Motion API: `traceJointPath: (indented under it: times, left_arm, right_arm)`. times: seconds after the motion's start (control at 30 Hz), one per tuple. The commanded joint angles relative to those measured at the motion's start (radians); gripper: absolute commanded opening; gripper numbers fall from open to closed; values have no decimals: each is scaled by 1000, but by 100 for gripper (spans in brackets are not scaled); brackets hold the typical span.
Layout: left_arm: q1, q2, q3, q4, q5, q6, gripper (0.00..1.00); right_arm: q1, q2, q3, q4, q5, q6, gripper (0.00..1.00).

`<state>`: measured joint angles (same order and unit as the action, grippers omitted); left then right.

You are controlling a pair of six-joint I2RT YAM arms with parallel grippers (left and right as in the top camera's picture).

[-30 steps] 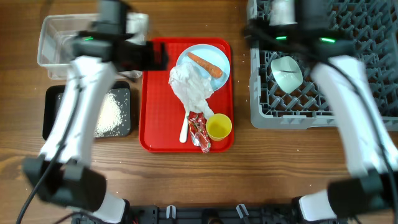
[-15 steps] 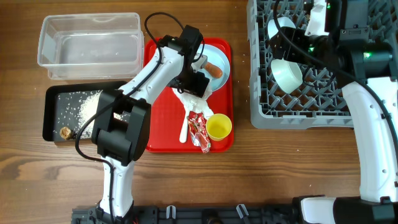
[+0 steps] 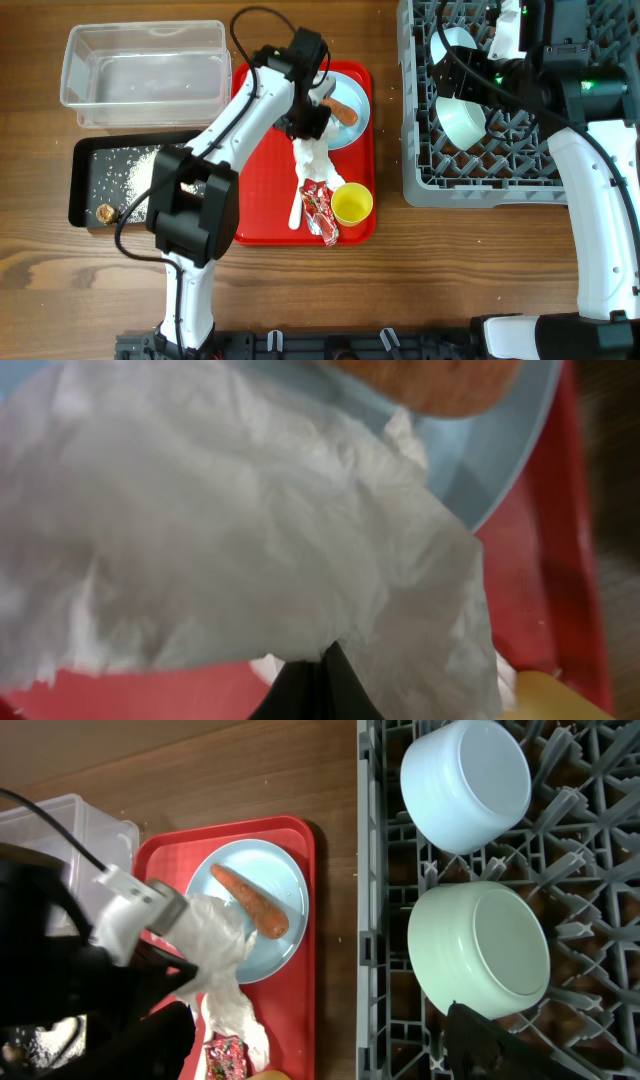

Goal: Sort waste into correct bins and load items into the dishwasher rack
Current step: 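Carry the tissue to the clear plastic bin and release it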

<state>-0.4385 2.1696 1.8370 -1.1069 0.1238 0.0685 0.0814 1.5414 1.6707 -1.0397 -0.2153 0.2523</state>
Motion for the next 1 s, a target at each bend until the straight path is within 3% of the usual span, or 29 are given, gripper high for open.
traceJointPath:
  times: [0.0, 0.23, 0.33, 0.4, 0.5, 0.57, 0.6, 0.63, 0.77, 0.97]
  left_arm:
    - [1, -129, 112, -10, -7, -26, 4]
    - [166, -219, 121, 34, -227, -84, 4]
    - [368, -177, 120, 200, -226, -84, 4]
    - [421, -147, 120, 257, -226, -84, 5]
    - [469, -59, 120, 361, -226, -84, 19]
    - [480, 5, 120, 393, -227, -84, 43]
    - [481, 23, 120, 392, -227, -84, 64]
    - [481, 36, 120, 383, -227, -84, 100]
    - [480, -26, 156, 336, -226, -84, 100]
    - [372, -156, 186, -56, -22, -76, 100]
  right_arm:
    - [-3, 15, -4, -1, 16, -16, 83]
    - [-3, 15, -4, -1, 16, -16, 83]
    - [-3, 15, -4, -1, 16, -17, 83]
    - [-3, 15, -4, -1, 16, -17, 83]
    - [-3, 15, -4, -2, 16, -17, 83]
    - [-3, 15, -4, -6, 17, -17, 83]
    - [-3, 15, -4, -10, 17, -18, 83]
    - [-3, 15, -4, -13, 17, -29, 83]
    - [-3, 15, -4, -13, 16, -40, 83]
    - [-3, 15, -4, -13, 16, -41, 83]
